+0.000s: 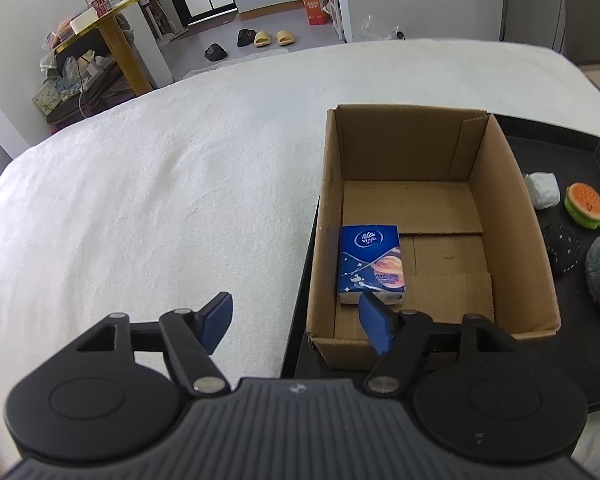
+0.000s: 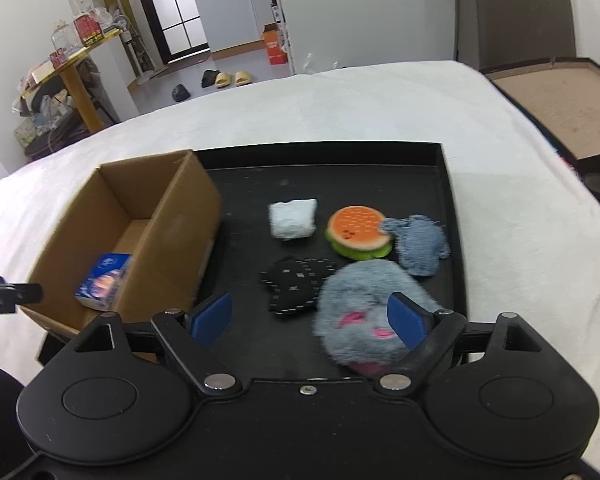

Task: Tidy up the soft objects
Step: 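Grasp the grey fluffy plush with the right gripper, then carry the grey plush with the right gripper into the box and release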

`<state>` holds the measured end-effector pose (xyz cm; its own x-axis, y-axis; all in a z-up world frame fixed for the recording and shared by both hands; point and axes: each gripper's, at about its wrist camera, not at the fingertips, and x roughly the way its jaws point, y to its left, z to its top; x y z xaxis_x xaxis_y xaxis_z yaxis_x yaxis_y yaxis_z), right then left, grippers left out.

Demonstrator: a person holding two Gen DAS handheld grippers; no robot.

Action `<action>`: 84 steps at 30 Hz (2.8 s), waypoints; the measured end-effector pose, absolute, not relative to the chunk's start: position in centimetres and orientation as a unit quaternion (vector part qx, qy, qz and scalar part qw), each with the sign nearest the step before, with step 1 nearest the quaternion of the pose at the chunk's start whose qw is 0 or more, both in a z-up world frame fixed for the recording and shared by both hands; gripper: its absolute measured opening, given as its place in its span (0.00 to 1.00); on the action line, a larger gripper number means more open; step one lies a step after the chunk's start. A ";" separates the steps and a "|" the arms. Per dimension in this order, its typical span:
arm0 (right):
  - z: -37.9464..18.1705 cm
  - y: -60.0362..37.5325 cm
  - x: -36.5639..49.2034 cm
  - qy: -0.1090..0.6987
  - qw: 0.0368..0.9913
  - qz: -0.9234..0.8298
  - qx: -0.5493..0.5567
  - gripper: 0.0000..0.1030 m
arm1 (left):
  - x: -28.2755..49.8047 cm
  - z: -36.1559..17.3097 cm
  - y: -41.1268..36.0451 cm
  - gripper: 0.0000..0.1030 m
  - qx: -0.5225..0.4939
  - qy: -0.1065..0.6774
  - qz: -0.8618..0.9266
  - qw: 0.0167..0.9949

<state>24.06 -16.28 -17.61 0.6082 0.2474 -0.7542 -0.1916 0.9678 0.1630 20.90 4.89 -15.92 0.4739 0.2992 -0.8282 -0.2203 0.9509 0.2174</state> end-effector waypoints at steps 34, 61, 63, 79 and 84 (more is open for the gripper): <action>-22.3 -17.8 25.5 0.424 0.901 0.091 -0.022 0.63 | 22.2 -16.2 2.7 0.78 0.093 0.504 0.173 0.841; -16.2 -12.5 24.5 0.390 0.912 0.116 -0.058 0.63 | 20.6 -15.8 5.2 0.78 0.034 0.477 0.152 0.865; -15.7 -11.9 24.6 0.384 0.914 0.116 -0.062 0.63 | 20.5 -15.8 5.4 0.78 0.027 0.476 0.149 0.866; -12.2 -5.9 25.5 0.349 0.919 0.155 -0.098 0.63 | 19.9 -15.9 8.0 0.76 -0.044 0.458 0.123 0.879; -12.0 -3.7 25.7 0.344 0.916 0.172 -0.114 0.63 | 20.2 -16.3 8.6 0.68 -0.057 0.461 0.117 0.878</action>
